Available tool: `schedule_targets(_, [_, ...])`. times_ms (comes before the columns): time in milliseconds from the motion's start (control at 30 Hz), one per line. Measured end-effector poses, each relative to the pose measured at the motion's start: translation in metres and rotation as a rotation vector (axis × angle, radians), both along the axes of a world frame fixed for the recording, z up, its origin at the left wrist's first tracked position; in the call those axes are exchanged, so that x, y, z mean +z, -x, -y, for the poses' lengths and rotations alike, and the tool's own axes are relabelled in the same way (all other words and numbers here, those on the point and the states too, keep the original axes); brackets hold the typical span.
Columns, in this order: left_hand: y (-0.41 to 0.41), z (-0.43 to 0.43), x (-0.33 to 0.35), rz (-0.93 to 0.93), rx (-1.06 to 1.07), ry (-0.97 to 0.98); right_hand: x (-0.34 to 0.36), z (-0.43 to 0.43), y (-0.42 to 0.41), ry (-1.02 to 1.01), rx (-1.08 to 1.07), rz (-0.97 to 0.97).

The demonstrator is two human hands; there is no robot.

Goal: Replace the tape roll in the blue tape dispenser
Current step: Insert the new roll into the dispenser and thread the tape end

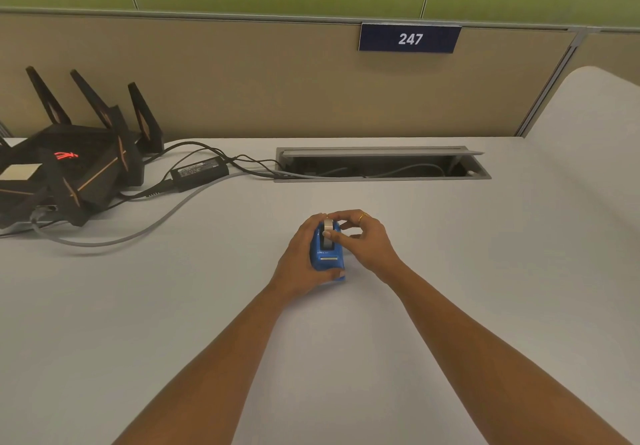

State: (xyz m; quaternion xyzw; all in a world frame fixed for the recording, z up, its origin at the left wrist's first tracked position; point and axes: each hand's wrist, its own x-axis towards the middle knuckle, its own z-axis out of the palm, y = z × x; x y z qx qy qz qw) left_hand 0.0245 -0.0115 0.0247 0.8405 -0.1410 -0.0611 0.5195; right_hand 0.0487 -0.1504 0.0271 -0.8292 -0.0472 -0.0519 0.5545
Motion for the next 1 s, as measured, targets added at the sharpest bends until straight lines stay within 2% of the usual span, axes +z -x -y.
schedule_targets(567, [0.0005,-0.0008,-0.0007,-0.003,0.001,0.013,0.0009,0.0011,0.0034,-0.026,0.016,0.099])
schedule_targets(1000, [0.0013,-0.0005,0.0010,-0.011,0.000,0.025,0.0078,0.0028,-0.0006,-0.037,0.028,0.021])
